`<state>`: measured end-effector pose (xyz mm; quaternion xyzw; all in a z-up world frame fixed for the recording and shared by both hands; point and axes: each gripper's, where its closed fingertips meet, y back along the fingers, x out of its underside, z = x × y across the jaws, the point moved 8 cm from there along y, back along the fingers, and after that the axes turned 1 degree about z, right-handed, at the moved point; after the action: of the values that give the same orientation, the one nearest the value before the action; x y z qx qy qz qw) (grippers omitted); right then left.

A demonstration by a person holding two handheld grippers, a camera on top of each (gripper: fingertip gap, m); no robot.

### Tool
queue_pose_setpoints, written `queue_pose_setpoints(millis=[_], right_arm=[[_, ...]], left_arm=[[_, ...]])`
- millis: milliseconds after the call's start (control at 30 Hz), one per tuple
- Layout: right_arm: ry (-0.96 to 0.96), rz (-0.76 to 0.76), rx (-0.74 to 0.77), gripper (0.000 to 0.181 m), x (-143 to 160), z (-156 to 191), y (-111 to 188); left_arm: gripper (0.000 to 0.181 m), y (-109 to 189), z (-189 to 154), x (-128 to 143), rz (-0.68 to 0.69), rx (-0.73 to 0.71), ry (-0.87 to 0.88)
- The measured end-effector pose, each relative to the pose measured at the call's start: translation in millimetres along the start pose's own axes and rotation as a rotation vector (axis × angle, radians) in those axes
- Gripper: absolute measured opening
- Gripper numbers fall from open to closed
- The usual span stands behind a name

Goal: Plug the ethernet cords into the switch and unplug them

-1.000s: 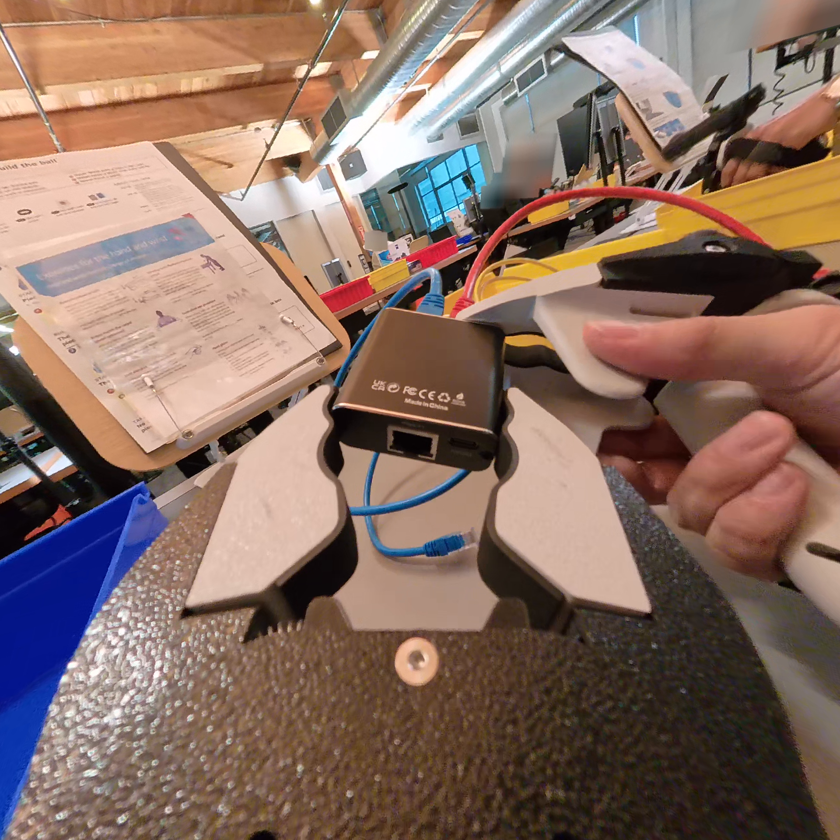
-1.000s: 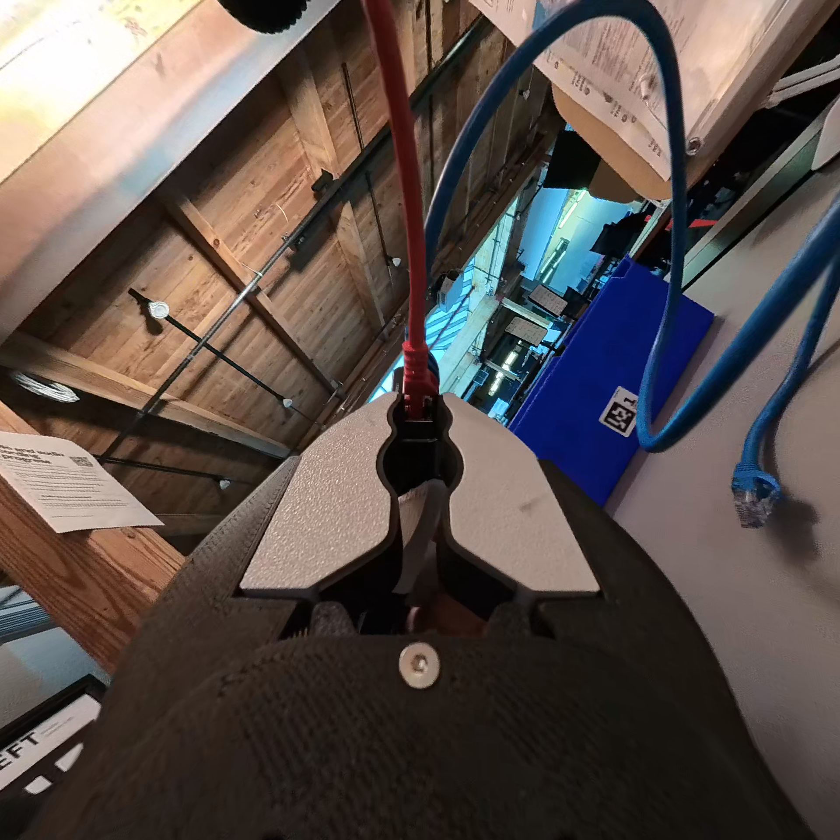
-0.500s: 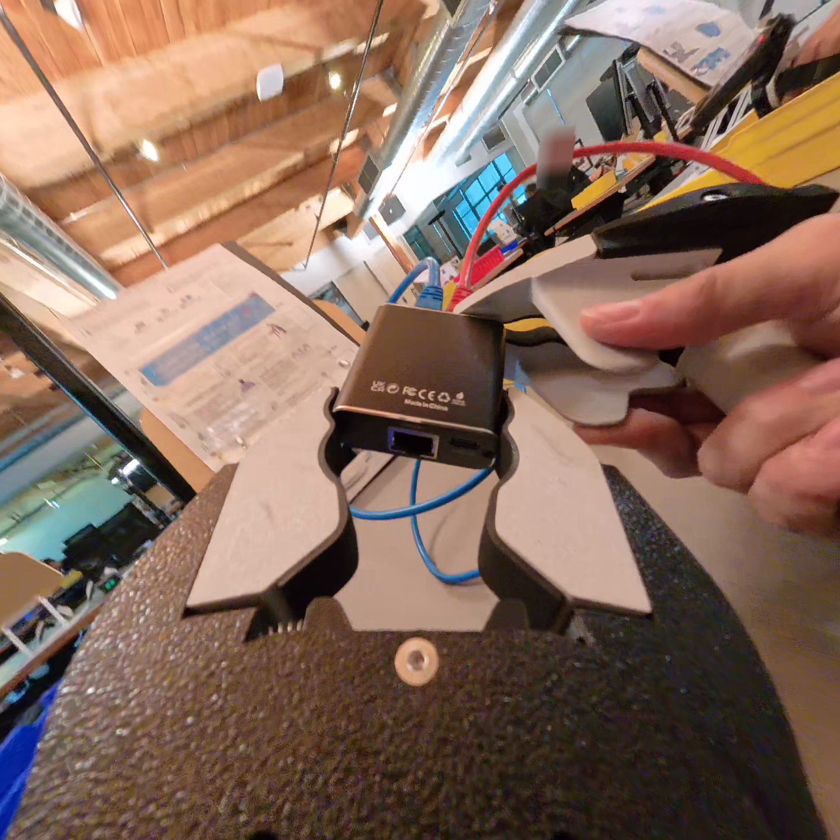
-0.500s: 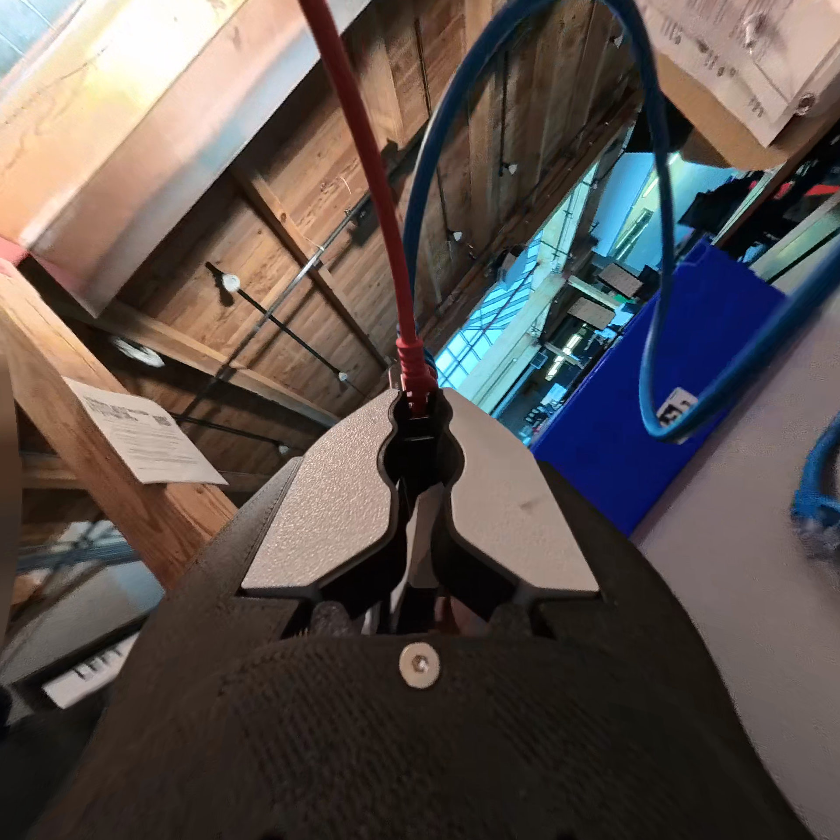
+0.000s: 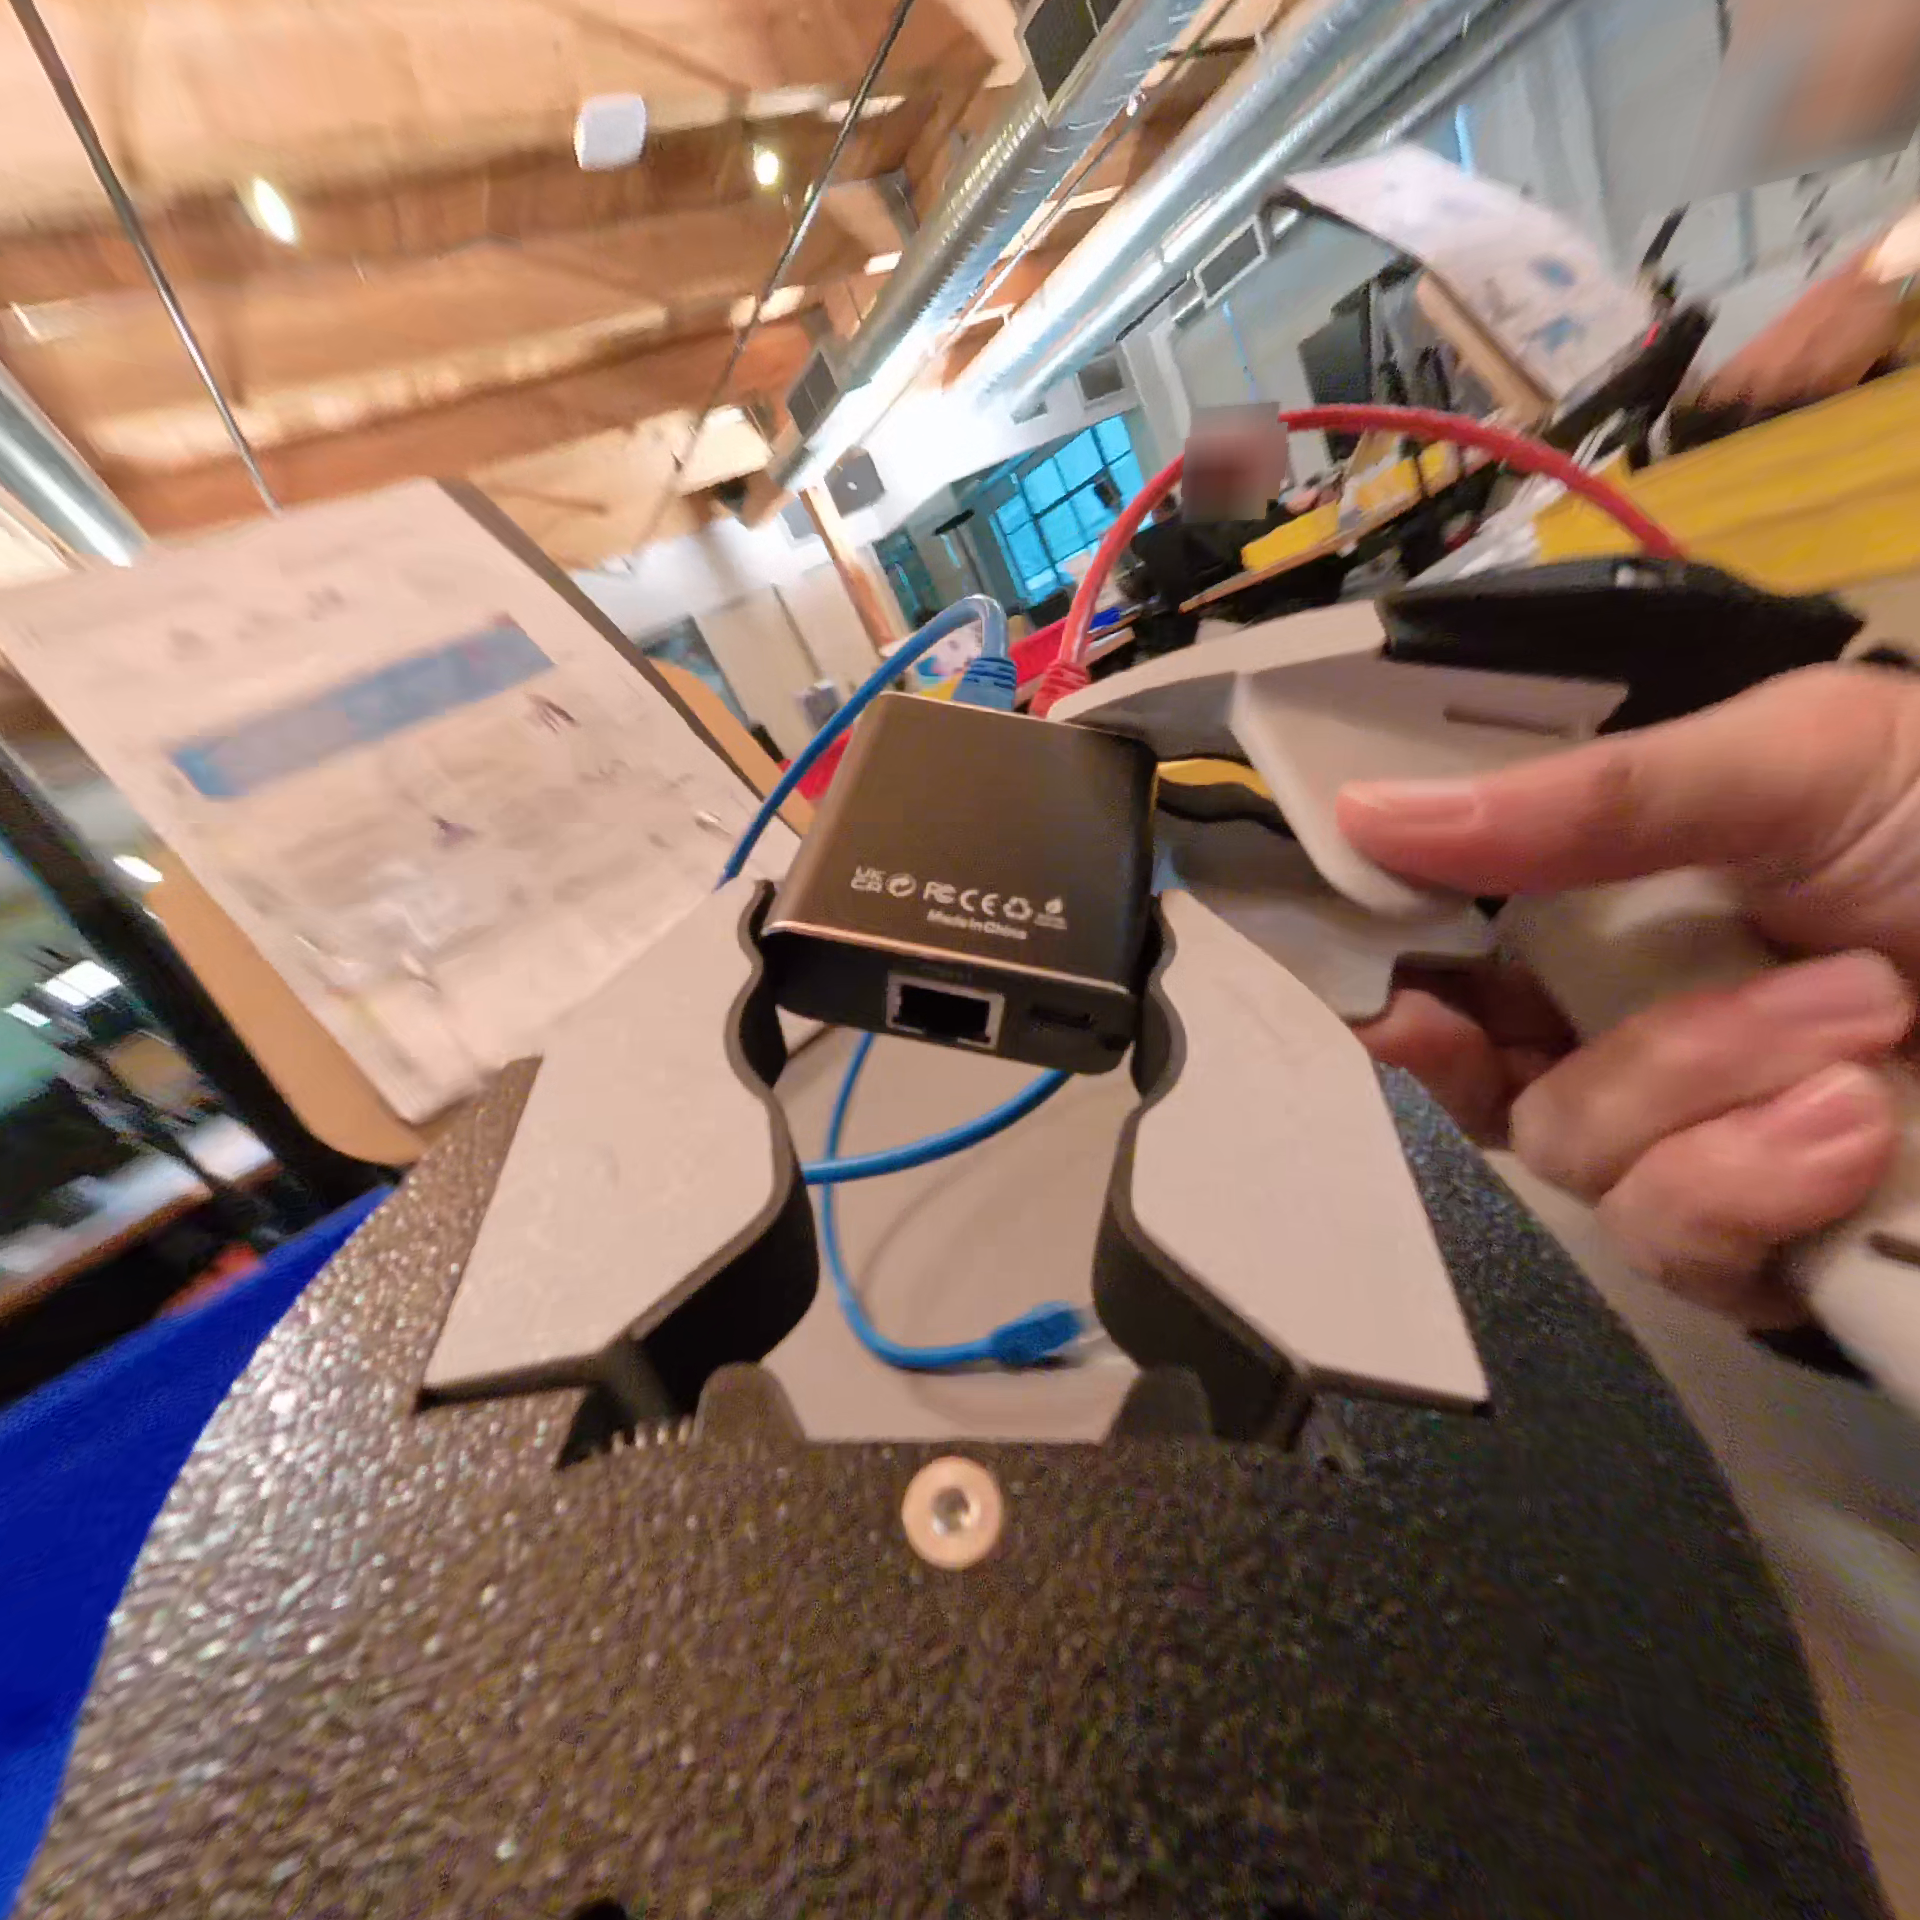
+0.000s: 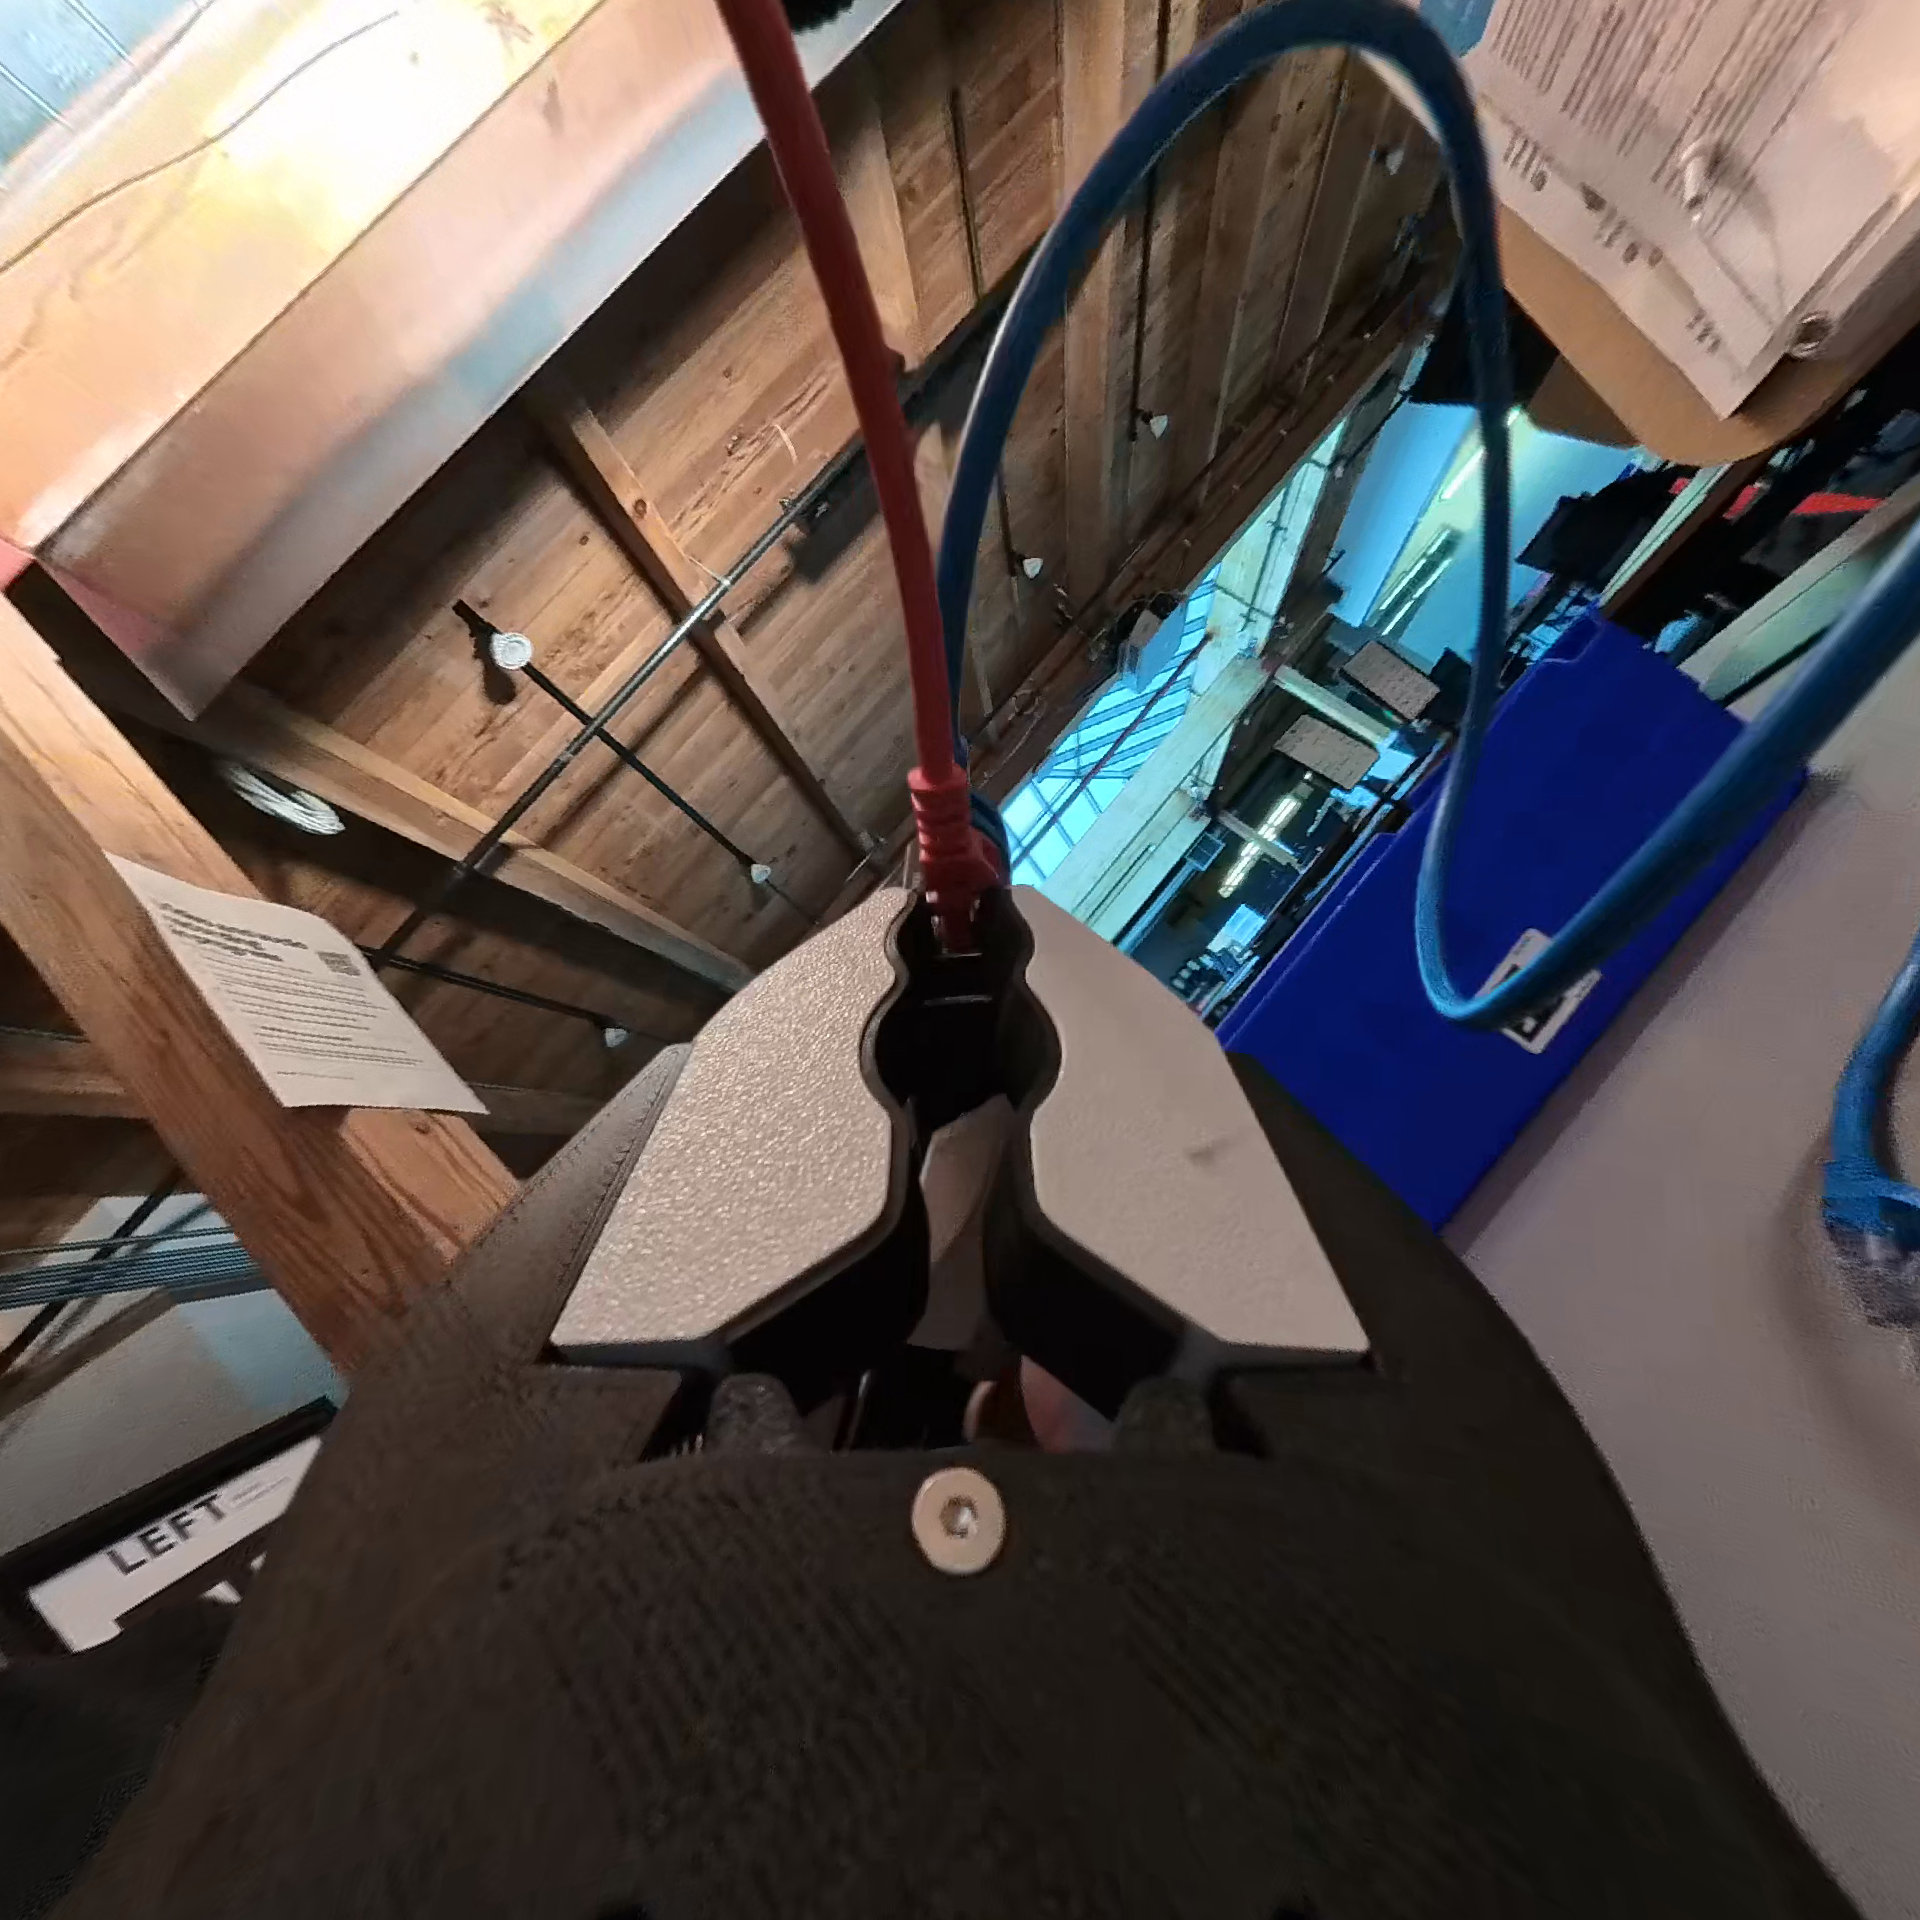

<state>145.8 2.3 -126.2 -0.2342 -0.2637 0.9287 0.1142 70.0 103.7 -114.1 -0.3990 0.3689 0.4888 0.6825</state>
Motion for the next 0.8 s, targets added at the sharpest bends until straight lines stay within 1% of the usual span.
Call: queue_pose_setpoints(millis=[33, 67, 133, 200, 233, 267, 367, 433, 467, 500, 600, 700, 767, 800], right_arm=[[0.001, 0.003, 0.009, 0.012, -0.6, -1.1, 0.7], [0.014, 0.007, 0.018, 0.012, -1.2, -2.7, 1.4], [0.018, -0.002, 0.028, 0.012, -3.2, -4.9, 2.8], [0.023, -0.096, 0.016, 0.011, -22.8, -3.9, 8.9], [0.098, -0.061, 0.026, 0.011, -33.8, 0.1, 10.0], [0.224, 0.032, 0.047, 0.011, -39.2, 4.9, 8.1], [0.486, 0.161, 0.124, 0.012, -45.8, 23.7, 5.0], [0.580, 0.242, 0.163, 0.011, -57.5, 32.9, 7.3], [0.594, 0.286, 0.211, 0.011, -68.0, 33.9, 11.7], [0.624, 0.293, 0.257, 0.012, -81.3, 35.4, 18.4], [0.590, 0.399, 0.333, 0.011, -122.5, 36.6, 40.1], [0.464, 0.525, 0.346, 0.011, -163.1, 35.4, 54.9], [0.363, 0.517, 0.400, 0.011, -195.2, 28.2, 64.2], [0.326, 0.563, 0.441, 0.012, -208.1, 22.7, 69.9]], left_arm=[[0.065, -0.7, -1.1, 2.3, 0.003, 0.001, 0.040], [0.065, -1.4, -2.1, 4.2, 0.013, -0.002, 0.042], [0.065, -1.1, -3.4, 5.5, 0.048, -0.033, -0.051], [0.064, 1.7, -2.5, 6.4, 0.077, -0.089, -0.138], [0.064, 2.1, -1.2, 7.3, 0.077, -0.092, -0.130], [0.065, 2.2, 0.2, 6.5, 0.061, -0.082, -0.090], [0.065, 0.4, 6.9, 7.6, 0.063, -0.072, 0.012], [0.065, 1.3, 14.4, 13.9, 0.069, -0.073, 0.054], [0.065, 1.7, 18.5, 17.9, 0.082, -0.072, 0.075], [0.065, 2.0, 22.4, 21.7, 0.097, -0.066, 0.105], [0.065, 3.8, 31.4, 29.7, 0.112, -0.072, 0.199], [0.065, 4.3, 33.1, 31.5, 0.121, -0.068, 0.187], [0.065, 3.6, 31.5, 30.9, 0.121, -0.053, 0.181], [0.065, 3.3, 30.9, 31.0, 0.125, -0.052, 0.174]])
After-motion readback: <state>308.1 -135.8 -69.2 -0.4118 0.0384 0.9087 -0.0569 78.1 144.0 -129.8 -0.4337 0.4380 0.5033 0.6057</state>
